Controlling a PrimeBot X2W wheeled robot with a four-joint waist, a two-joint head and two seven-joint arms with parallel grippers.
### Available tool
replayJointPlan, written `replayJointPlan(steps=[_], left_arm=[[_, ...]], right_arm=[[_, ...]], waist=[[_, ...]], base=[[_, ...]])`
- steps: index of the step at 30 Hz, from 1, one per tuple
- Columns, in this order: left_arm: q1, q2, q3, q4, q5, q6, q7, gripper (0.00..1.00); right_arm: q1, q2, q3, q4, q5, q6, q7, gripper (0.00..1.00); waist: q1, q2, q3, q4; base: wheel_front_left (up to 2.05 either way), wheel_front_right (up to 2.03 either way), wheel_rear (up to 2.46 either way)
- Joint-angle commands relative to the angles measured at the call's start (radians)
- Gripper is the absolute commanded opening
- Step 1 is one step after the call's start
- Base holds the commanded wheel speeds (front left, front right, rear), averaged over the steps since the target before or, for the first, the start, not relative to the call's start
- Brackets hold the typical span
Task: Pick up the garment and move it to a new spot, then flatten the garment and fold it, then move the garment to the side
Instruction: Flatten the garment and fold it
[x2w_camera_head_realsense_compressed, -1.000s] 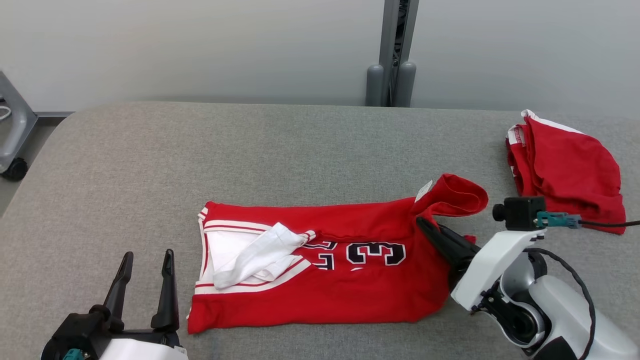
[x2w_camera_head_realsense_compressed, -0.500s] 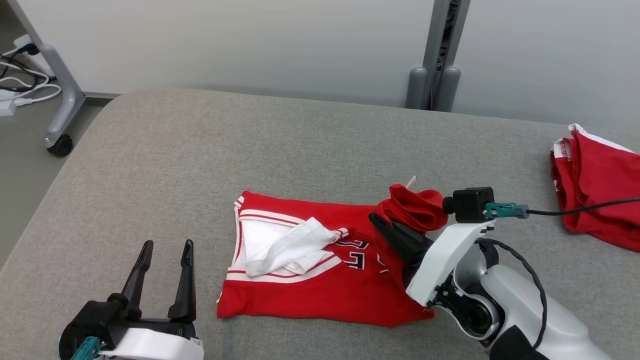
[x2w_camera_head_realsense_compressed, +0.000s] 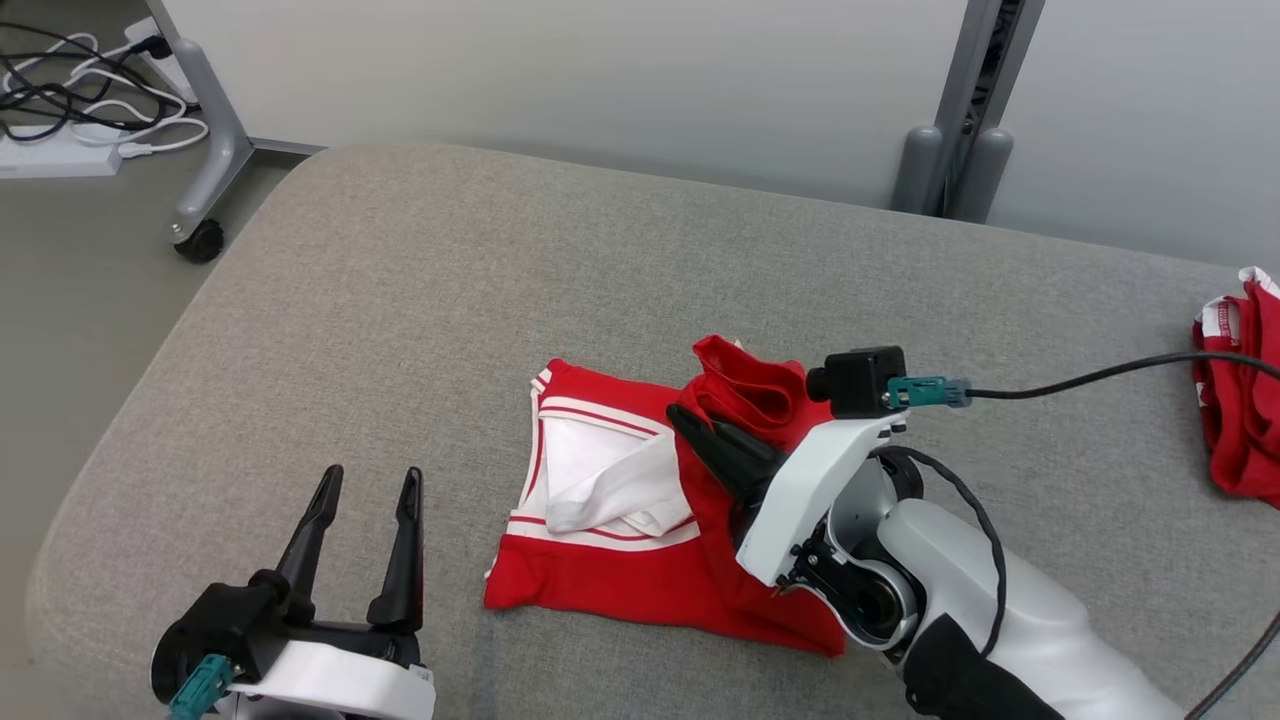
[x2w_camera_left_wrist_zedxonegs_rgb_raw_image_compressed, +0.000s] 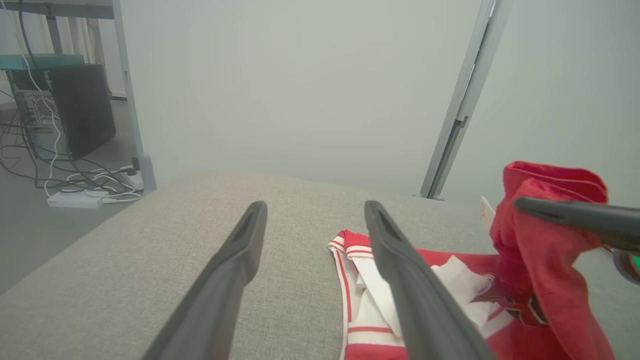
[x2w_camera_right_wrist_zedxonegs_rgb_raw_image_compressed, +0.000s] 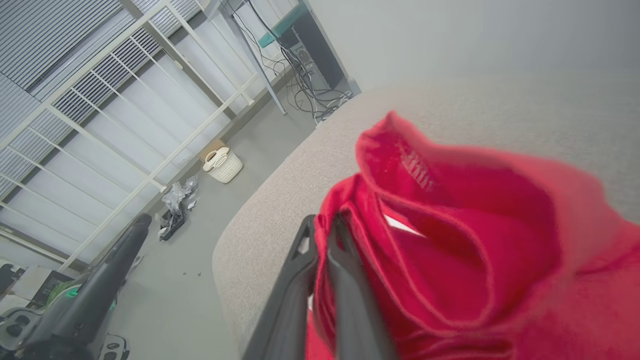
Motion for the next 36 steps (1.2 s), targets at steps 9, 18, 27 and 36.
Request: replayJointPlan(steps=[9,18,27,36], left_arm=[[-0.057,0.003,-0.060,0.020,-0.031,-0.001,-0.004,1.00],[-0.087,0.003,-0.107,0.028,-0.044,-0.001,-0.004,1.00],[-0.111,0.003,-0.151,0.033,-0.054,0.005,-0.004,1.00],[-0.122,0.003,-0.164,0.039,-0.059,0.012,-0.004,1.00]], right_arm=[[-0.106,0.049,0.088,0.134,0.054,0.000,-0.058,0.00],[-0.145,0.054,0.154,0.227,0.114,0.000,-0.102,0.00],[-0.177,0.054,0.236,0.281,0.186,0.000,-0.159,0.00],[-0.195,0.053,0.314,0.307,0.260,0.000,-0.188,0.86]], waist=[[0.0000,-0.0001,0.028,0.069],[0.0000,-0.0001,0.050,0.130],[0.0000,-0.0001,0.071,0.175],[0.0000,-0.0001,0.073,0.185]], base=[[0.00,0.00,0.00],[0.00,0.00,0.00],[0.00,0.00,0.00],[0.00,0.00,0.00]])
